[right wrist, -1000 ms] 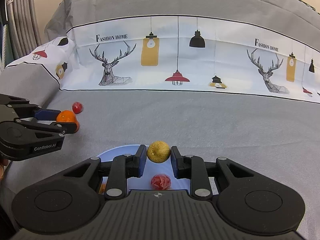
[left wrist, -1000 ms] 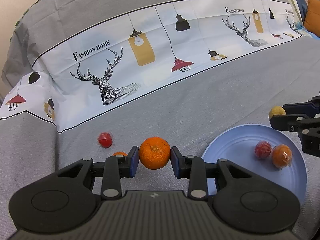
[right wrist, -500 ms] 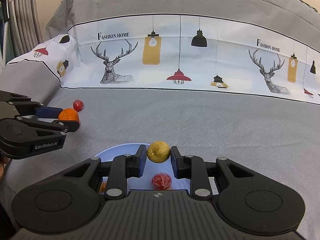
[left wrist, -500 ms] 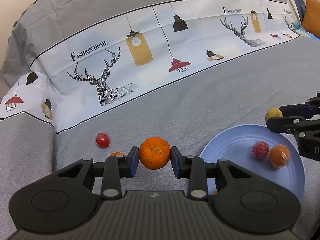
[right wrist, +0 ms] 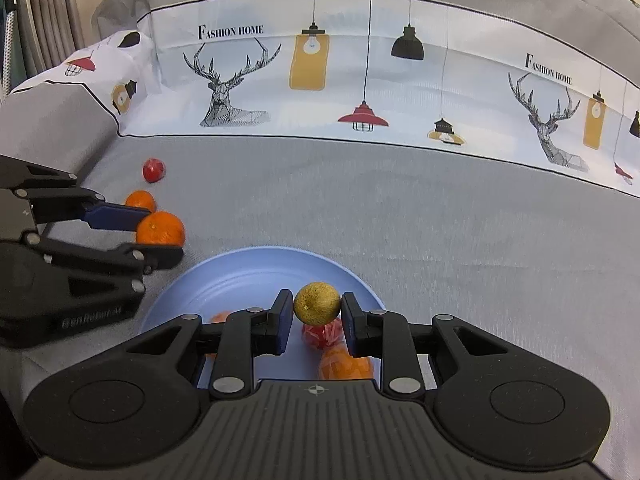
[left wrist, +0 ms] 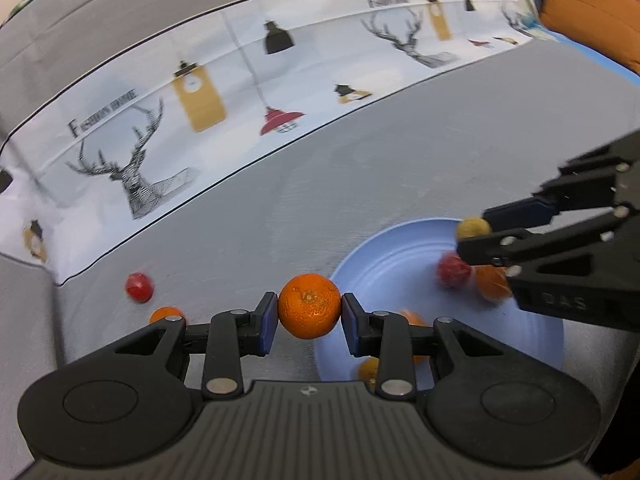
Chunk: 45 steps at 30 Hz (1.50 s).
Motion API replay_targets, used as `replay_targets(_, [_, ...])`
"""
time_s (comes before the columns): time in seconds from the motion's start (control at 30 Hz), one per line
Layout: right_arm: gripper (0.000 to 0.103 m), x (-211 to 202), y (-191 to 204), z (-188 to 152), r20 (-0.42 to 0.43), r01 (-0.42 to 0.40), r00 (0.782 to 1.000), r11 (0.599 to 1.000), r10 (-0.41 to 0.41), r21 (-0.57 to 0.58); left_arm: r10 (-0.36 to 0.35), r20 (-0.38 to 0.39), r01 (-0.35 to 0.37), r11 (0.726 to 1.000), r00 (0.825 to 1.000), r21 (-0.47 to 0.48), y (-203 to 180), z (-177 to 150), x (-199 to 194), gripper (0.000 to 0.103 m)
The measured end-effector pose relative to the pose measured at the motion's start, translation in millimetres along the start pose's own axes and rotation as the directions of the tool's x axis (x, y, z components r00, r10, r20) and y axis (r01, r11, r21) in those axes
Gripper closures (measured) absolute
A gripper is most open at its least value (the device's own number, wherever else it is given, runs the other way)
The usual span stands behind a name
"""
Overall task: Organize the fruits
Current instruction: 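Open the left tool to drop the mandarin on the plate while the right tool releases the yellow fruit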
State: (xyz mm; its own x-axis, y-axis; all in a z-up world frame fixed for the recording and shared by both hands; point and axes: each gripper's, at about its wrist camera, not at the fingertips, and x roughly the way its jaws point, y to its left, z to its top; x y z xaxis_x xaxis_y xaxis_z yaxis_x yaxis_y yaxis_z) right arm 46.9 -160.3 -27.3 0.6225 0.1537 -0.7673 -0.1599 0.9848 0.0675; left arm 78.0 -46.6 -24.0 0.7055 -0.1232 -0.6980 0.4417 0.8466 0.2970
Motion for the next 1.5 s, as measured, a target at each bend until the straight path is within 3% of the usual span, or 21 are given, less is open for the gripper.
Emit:
replay_targets(0.3, [0.075, 3, 0, -1, -0.020, 0.012, 1.000, 1.000, -0.012, -0.006, -0.093, 0.024, 0.091, 0.994, 0.995, 0.065, -17, 0, -3, 0.065])
replay_targets(0.53, [0.075, 6, -3, -2, -0.036, 0.035, 0.999, 0.999, -0.035, 0.005, -0.180, 0.004, 0.177, 0.969, 0.984, 0.172, -41, -8, -4, 0.065])
replay_targets(0.77, [0.075, 6, -4, -2, -0.037, 0.038, 0.999, 0.999, -0.038, 0.016, -0.182, 0.010, 0.179, 0.973, 0.983, 0.145, -35, -8, -3, 0.052])
replay_targets(1.03, [0.064, 6, -4, -2, -0.029, 0.041, 0.999, 0.999, -0.041, 0.022, -0.178, 0.014, 0.174, 0.974, 0.984, 0.148, -35, -6, -4, 0.049])
replay_targets(1.27, [0.063, 5, -5, -2, -0.020, 0.049, 0.999, 0.998, -0.048, 0.030, -0.169, 0.029, 0.165, 0.982, 0.985, 0.096, -25, -4, -5, 0.046])
replay_targets(1.5, [0.060, 6, -4, -1, -0.015, 0.057, 0.998, 0.998, -0.056, 0.036, -0.110, 0.028, 0.109, 0.993, 0.994, 0.054, -15, -2, -2, 0.040])
